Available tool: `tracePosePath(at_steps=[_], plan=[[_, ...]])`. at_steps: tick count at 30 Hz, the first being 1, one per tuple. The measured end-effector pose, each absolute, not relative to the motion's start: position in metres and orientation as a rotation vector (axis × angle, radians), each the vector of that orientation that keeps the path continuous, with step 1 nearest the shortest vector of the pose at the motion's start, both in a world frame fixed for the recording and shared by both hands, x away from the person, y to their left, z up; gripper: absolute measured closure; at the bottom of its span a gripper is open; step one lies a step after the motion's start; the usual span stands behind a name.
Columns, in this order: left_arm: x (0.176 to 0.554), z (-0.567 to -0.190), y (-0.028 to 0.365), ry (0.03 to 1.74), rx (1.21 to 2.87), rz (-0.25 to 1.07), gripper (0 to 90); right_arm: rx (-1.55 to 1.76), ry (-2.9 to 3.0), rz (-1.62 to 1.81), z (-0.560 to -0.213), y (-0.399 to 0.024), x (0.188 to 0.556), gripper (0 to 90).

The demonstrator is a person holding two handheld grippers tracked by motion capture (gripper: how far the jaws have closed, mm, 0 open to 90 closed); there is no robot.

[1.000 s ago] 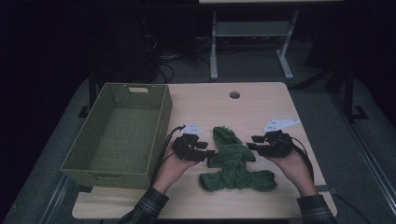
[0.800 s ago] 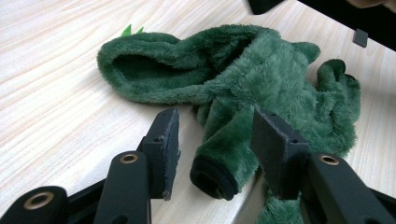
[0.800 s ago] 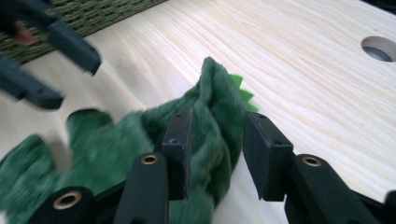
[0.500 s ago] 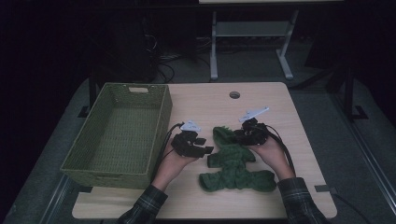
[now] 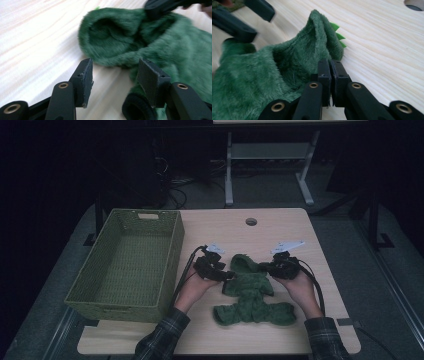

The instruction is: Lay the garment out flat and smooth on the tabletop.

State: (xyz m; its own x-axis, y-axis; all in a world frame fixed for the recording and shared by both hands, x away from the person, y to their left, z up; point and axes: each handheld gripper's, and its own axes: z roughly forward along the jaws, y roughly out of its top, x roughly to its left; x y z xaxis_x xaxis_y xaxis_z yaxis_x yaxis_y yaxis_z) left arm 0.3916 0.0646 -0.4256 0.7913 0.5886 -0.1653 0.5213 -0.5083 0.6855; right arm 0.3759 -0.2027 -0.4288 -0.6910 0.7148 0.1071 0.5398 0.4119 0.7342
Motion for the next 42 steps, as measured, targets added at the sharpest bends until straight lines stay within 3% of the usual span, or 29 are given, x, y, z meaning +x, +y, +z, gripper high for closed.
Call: tracePosePath(at_steps=[13,20,32,42], plan=[[0.418,-0.458,0.041,0.920,2.285,0.059,42.7,1.107,2.445,1.137,-0.437,-0.208,0.375,86.7],[0.416,-0.461,0.036,0.902,2.270,0.085,53.9,1.101,2.419,1.167,-0.434,-0.212,0.373,87.1],[0.423,-0.455,0.031,0.952,2.161,0.096,49.2,1.072,2.377,1.247,-0.425,-0.218,0.370,87.3],[0.418,-0.463,0.019,0.911,2.244,0.104,46.8,1.064,2.368,1.248,-0.424,-0.218,0.369,87.4]])
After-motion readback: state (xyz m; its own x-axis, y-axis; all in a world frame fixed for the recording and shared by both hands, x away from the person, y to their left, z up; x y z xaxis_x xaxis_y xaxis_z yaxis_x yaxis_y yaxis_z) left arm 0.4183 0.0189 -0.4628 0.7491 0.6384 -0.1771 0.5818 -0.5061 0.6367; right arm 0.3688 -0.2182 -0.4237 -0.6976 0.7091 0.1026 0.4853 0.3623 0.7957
